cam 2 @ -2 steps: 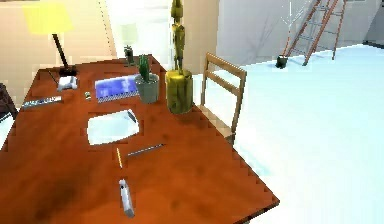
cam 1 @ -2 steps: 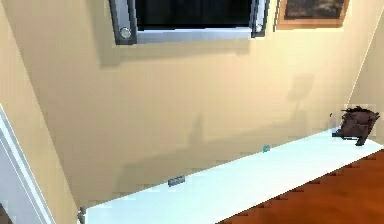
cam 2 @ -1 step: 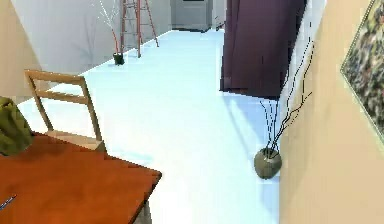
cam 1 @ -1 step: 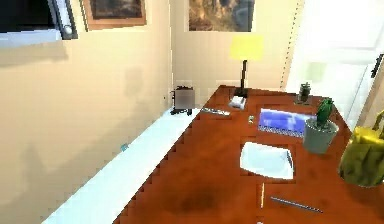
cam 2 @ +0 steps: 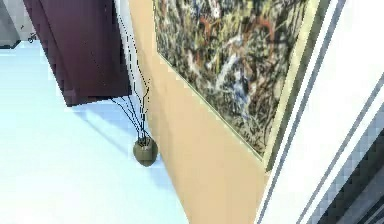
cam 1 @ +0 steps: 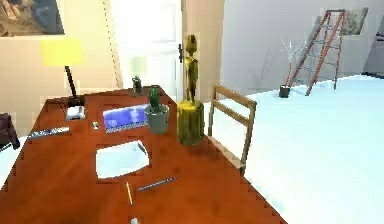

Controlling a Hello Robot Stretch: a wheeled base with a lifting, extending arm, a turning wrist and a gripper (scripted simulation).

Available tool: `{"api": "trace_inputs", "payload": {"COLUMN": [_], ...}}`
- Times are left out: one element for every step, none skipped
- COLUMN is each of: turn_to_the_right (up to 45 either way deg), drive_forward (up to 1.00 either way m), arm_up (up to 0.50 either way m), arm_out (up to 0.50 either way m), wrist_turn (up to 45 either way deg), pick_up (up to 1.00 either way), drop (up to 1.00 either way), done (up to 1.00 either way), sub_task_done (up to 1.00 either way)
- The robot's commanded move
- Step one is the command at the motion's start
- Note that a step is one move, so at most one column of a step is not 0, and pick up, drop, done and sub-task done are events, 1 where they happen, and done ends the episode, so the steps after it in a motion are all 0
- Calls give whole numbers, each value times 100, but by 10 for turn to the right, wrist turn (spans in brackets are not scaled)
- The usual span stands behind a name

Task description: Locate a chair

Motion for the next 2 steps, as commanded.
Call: {"api": "trace_inputs", "payload": {"turn_to_the_right": [450, 180], "drive_forward": [0, 0], "arm_up": [0, 0], "arm_out": [0, 0], "wrist_turn": [0, 0], "pick_up": [0, 0], "drop": [0, 0], "done": [0, 0], "sub_task_done": [0, 0]}}
